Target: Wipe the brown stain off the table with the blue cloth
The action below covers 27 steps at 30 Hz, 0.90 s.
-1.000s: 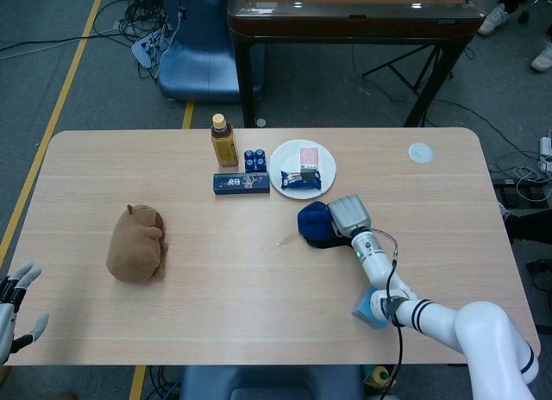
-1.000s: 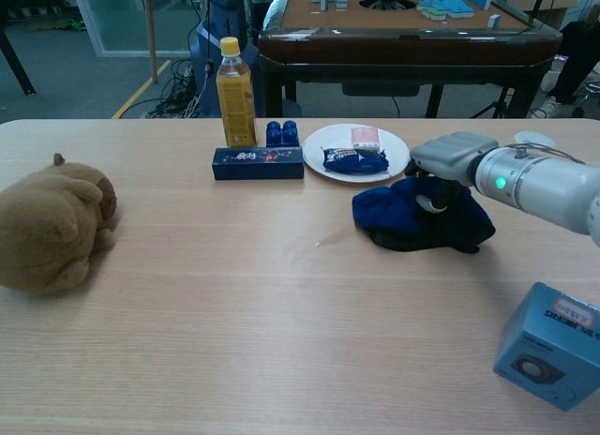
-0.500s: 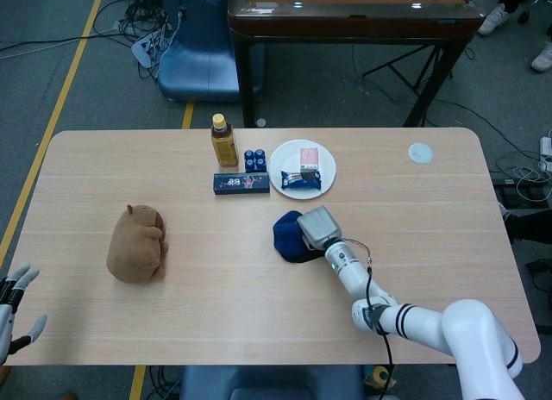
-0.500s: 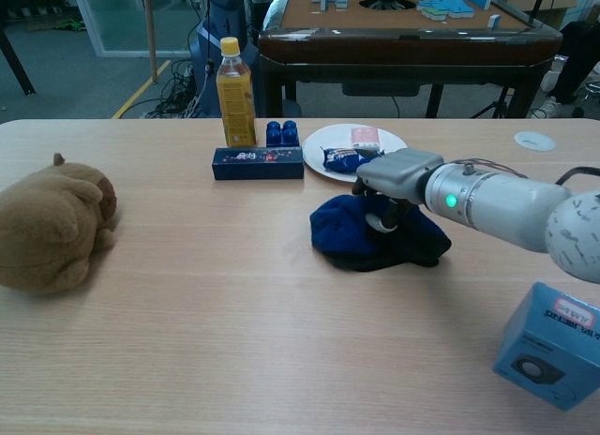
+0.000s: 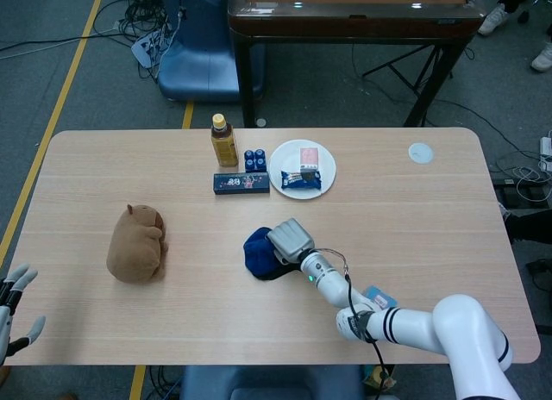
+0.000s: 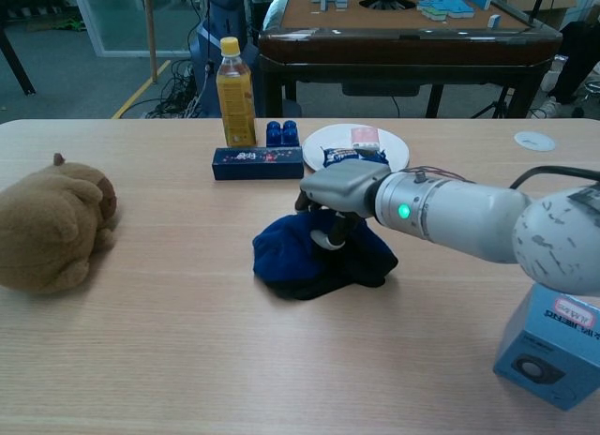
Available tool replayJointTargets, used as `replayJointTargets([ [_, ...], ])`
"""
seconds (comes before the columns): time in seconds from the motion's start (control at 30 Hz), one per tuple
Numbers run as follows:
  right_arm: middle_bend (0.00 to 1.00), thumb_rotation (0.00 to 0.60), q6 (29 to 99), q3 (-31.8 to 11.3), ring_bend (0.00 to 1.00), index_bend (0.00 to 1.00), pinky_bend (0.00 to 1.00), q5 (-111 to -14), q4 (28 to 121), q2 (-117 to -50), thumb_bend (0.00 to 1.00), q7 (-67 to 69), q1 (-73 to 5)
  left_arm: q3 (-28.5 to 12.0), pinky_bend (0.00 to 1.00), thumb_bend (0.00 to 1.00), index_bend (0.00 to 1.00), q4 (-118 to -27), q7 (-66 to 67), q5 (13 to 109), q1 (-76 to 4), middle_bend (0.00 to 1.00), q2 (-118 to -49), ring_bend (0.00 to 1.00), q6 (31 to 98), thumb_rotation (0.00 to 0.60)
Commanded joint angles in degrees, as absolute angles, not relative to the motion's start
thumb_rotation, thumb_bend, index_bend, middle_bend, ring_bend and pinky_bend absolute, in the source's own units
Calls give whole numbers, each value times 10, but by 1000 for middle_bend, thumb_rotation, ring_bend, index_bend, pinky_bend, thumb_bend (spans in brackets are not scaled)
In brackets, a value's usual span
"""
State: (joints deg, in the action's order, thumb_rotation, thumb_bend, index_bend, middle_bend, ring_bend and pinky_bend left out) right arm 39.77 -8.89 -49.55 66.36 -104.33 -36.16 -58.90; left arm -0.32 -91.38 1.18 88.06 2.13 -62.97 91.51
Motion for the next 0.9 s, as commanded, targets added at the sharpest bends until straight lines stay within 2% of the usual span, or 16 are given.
replayJointTargets([
  [0.03, 566, 600, 400, -90, 573, 782, 740, -475, 639, -1049, 736, -374, -596, -3, 128, 273, 160, -915, 12, 880, 22, 103, -629, 143, 916, 600],
  [0.3, 566, 600, 397, -90, 573, 782, 740, -398, 559, -1055, 736, -404, -596, -2, 128, 273, 165, -915, 10, 882, 22, 103, -629, 143, 914, 600],
  [0.5, 566, 600, 400, -79, 573, 782, 740, -361, 536, -1035, 736, -428, -583, -1, 128, 273, 165, -914, 9, 884, 22, 103, -629, 143, 913, 600],
  [0.67, 566, 600, 403, -70, 573, 782, 740, -369, 571, -1012, 735, -425, -572, 0, 128, 273, 165, -914, 11, 886, 19, 103, -632, 143, 909, 600],
  [0.9, 566, 600, 408, -61, 573, 782, 740, -435, 677, -991, 734, -398, -570, -1, 128, 273, 165, -917, 14, 889, 17, 103, -633, 143, 909, 600],
])
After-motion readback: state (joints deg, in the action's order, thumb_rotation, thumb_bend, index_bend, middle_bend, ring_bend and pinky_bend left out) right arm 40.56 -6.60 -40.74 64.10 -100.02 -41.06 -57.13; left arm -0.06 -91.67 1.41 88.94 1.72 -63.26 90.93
